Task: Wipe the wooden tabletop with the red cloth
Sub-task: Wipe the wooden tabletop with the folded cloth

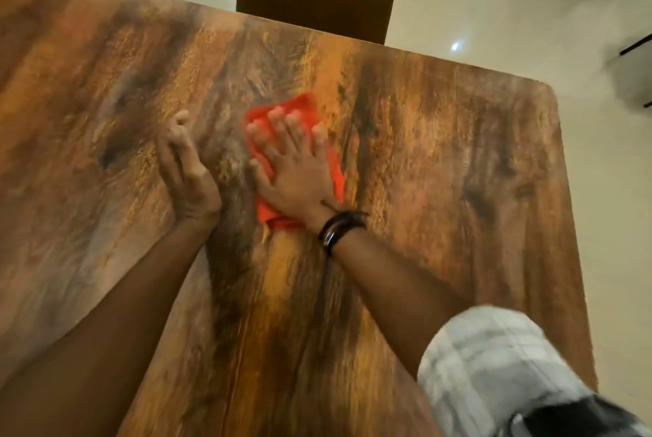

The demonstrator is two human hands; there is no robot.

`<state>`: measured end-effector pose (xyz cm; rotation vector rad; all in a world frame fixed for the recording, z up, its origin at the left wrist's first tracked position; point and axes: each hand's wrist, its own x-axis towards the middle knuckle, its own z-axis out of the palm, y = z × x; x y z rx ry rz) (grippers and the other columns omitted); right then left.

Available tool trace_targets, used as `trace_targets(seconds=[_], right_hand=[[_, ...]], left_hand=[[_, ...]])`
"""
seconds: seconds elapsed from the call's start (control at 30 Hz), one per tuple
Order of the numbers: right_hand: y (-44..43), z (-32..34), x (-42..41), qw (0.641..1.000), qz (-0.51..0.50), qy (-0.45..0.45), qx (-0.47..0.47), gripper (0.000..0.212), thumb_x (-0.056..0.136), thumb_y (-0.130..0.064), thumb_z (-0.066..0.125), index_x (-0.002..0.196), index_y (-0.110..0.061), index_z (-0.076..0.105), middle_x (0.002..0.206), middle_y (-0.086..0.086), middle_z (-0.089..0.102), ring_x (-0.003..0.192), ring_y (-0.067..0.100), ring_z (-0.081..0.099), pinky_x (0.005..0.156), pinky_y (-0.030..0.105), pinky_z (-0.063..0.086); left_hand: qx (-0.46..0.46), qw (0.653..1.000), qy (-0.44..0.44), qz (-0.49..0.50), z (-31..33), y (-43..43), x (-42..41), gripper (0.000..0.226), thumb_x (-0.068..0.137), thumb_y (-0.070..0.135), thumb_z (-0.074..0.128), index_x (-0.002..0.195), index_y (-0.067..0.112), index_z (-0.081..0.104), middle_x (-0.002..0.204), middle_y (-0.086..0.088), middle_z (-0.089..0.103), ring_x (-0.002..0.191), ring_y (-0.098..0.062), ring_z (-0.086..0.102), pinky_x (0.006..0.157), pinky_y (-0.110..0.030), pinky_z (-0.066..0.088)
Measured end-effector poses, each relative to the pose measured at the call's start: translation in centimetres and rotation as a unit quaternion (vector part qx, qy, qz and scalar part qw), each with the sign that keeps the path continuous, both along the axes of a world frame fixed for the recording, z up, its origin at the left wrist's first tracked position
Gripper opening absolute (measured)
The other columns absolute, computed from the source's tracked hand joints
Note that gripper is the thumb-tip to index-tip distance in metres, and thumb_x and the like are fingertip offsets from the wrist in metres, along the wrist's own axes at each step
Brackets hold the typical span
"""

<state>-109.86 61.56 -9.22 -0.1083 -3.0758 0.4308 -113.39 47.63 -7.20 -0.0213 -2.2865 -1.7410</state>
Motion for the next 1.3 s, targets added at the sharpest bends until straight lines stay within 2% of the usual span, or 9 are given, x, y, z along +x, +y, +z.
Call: trace_targets(seconds=[0.1,0.17,0.27,0.4,0.5,0.6,0.77,1.1,1.3], right_hand=[[-3.5,-0.3,6.1,0.996,0.091,0.002,-0.011,0.055,0.102,-0.051,0.038,0.154,-0.038,0.031,0.166,-0.002,0.02,0.154,0.021,0.013,0.123,0.052,0.003],[-1.9,-0.1,8.5,0.996,0.086,0.004,-0.021,0.054,0.101,-0.051,0.042,0.153,-0.038,0.034,0.166,-0.004,0.022,0.154,0.018,0.015,0.123,0.051,0.004],[5.3,0.3,10.2,1.0,-0.003,0.005,-0.017,0.056,0.099,-0.052,0.043,0.153,-0.041,0.033,0.166,-0.006,0.021,0.153,0.017,0.016,0.123,0.052,0.008],[20.3,0.6,12.7,0.987,-0.156,-0.032,-0.003,0.062,0.098,-0.06,0.025,0.157,-0.041,0.021,0.168,-0.006,0.012,0.155,0.019,0.009,0.123,0.055,0.007],[29.0,1.0,15.2,0.966,-0.255,-0.054,-0.001,0.07,0.095,-0.069,0.008,0.158,-0.04,0.014,0.168,-0.004,0.007,0.155,0.021,0.005,0.122,0.057,0.007],[28.2,1.1,18.7,0.955,-0.291,-0.055,-0.018,0.066,0.097,-0.06,0.017,0.159,-0.038,0.009,0.169,-0.003,0.001,0.156,0.021,-0.001,0.123,0.057,0.002],[20.1,0.9,27.6,0.983,-0.178,-0.043,0.004,0.061,0.101,-0.055,0.025,0.159,-0.038,0.015,0.168,-0.007,0.005,0.155,0.014,-0.003,0.124,0.051,-0.001],[37.3,1.2,10.5,0.951,-0.304,-0.051,-0.031,0.062,0.103,-0.055,0.024,0.16,-0.035,0.008,0.169,0.0,-0.001,0.155,0.025,-0.002,0.124,0.055,-0.001],[34.0,0.8,-1.8,0.958,-0.277,-0.075,-0.001,0.064,0.104,-0.055,0.021,0.16,-0.032,0.001,0.168,0.004,-0.007,0.155,0.027,-0.008,0.121,0.056,-0.011]], left_hand=[[-0.004,1.0,-0.004,-0.022,1.2,1.2,2.6,0.044,0.107,0.027,0.025,0.126,0.002,0.055,0.123,-0.004,0.056,0.111,0.009,0.05,0.105,-0.018,0.037],[0.001,0.997,-0.016,-0.075,1.2,2.7,4.0,0.038,0.106,0.032,0.027,0.125,0.014,0.055,0.125,0.006,0.055,0.116,0.013,0.049,0.106,-0.017,0.036],[-0.065,0.985,-0.003,-0.16,0.6,5.6,6.6,0.028,0.105,0.032,0.032,0.123,0.025,0.052,0.12,0.017,0.053,0.115,0.011,0.048,0.106,-0.019,0.037],[-0.149,0.95,-0.023,-0.273,-1.2,9.0,10.9,0.045,0.103,0.04,0.034,0.134,0.011,0.05,0.136,-0.008,0.053,0.133,-0.024,0.045,0.114,-0.05,0.034],[-0.206,0.927,-0.032,-0.311,-1.6,11.7,14.1,0.049,0.103,0.041,0.034,0.141,0.012,0.046,0.151,-0.005,0.043,0.147,-0.018,0.027,0.122,-0.048,0.021],[-0.244,0.914,-0.02,-0.325,-1.1,14.7,16.1,0.049,0.103,0.036,0.035,0.143,0.01,0.045,0.153,-0.006,0.041,0.149,-0.018,0.024,0.124,-0.045,0.013],[-0.326,0.897,0.007,-0.298,-0.9,18.1,15.6,0.053,0.103,0.04,0.029,0.143,0.009,0.045,0.153,-0.009,0.042,0.148,-0.023,0.025,0.124,-0.042,0.011],[-0.425,0.852,0.027,-0.305,-1.8,22.5,8.3,0.064,0.101,0.049,0.026,0.154,0.013,0.027,0.163,-0.007,0.022,0.153,-0.023,0.01,0.124,-0.042,0.002],[-0.463,0.836,0.036,-0.294,-2.1,23.0,8.3,0.063,0.102,0.047,0.025,0.155,0.013,0.026,0.163,-0.007,0.022,0.153,-0.021,0.011,0.125,-0.045,0.005]])
